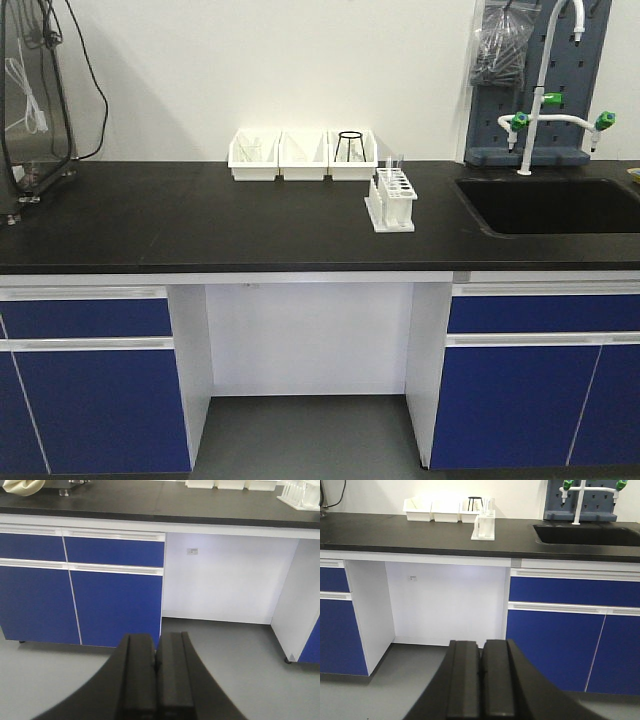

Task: Flip and reinsert test tube from rack
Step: 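Drive the base toward the white test-tube rack on the bench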

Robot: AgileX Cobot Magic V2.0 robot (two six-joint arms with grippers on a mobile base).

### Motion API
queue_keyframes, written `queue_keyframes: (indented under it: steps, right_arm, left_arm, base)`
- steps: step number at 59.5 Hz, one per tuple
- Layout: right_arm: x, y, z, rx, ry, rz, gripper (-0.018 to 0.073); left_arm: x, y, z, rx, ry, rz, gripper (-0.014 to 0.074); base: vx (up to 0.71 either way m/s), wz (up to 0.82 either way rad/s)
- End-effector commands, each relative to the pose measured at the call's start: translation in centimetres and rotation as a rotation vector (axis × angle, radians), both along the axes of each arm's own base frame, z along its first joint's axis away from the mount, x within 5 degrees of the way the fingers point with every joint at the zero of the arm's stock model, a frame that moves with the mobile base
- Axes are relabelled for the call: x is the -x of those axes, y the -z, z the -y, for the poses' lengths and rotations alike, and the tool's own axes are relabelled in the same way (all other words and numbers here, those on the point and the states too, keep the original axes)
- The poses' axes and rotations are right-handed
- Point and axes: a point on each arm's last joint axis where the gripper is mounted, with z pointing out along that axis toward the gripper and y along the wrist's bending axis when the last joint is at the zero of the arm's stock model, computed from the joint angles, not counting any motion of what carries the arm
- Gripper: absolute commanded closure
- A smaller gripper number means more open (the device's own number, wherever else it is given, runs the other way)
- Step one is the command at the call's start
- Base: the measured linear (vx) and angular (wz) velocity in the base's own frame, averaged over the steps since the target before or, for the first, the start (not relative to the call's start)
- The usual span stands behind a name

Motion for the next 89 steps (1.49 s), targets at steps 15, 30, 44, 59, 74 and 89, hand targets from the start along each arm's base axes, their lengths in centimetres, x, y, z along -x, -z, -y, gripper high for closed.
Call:
queue_keyframes:
  steps: [15,30,44,59,74,89]
  right_arm:
    - [-0.02,-0.69,0.03,-0.004,0.004,0.082,0.0568]
    - [-0.02,-0.69,0.03,-0.004,0.004,0.082,0.0568]
    - [-0.02,-0.69,0.03,-0.004,0.004,0.082,0.0568]
    - [-0.02,-0.69,0.03,-0.004,0.004,0.082,0.0568]
    - [-0.02,-0.69,0.03,-0.004,0.004,0.082,0.0568]
    - [-0.02,-0.69,0.03,-0.004,0.004,0.082,0.0568]
  left_arm:
    - [-0.07,-0.82,0.08,-0.004,0.011,0.099,0.0603]
    - [-0.07,-0.82,0.08,-0.004,0.011,0.099,0.0603]
    - [-0.07,-0.82,0.08,-0.004,0.011,0.099,0.0603]
    - [-0.07,-0.82,0.08,-0.004,0.011,0.099,0.0603]
    - [-0.07,-0.82,0.08,-0.004,0.011,0.099,0.0603]
    - [-0.07,-0.82,0.08,-0.004,0.011,0.099,0.0603]
  base:
    - [0.04,-0.08]
    - [0.11,-0.09]
    - [0.17,-0.11]
    - [0.23,-0.09]
    - [0.31,0.09]
    - [0.38,0.13]
